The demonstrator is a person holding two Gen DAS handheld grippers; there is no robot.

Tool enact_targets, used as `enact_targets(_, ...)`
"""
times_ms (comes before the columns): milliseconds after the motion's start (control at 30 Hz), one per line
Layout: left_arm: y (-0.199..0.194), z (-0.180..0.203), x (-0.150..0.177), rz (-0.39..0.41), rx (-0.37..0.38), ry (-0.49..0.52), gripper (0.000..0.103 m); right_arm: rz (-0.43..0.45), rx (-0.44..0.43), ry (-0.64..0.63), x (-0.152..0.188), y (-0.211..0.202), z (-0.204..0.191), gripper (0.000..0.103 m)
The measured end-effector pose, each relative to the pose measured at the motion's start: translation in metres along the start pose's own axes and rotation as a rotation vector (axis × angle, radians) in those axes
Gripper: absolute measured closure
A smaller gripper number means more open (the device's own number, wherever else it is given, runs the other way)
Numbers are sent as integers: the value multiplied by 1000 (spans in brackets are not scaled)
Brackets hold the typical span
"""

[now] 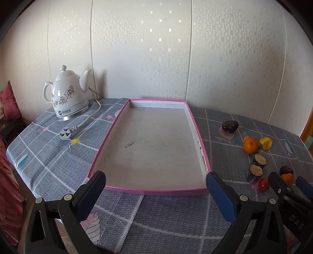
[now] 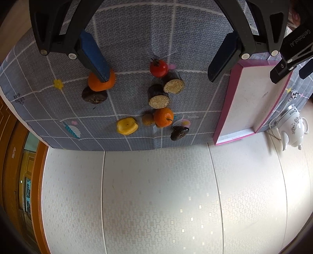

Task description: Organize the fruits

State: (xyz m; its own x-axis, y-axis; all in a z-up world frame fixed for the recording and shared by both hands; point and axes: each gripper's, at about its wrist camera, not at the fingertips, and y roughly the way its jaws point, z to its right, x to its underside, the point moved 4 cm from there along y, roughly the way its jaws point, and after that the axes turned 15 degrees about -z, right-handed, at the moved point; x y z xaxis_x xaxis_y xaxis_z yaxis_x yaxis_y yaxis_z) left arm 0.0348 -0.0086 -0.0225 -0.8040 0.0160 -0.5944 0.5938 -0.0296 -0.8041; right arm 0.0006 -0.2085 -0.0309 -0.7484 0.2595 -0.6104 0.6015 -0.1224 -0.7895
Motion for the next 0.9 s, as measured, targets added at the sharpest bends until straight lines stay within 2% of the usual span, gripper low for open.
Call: enact_targets(900,-2,9,1,7,-17,52,0,4,-3,-7,-1,2,-3,2)
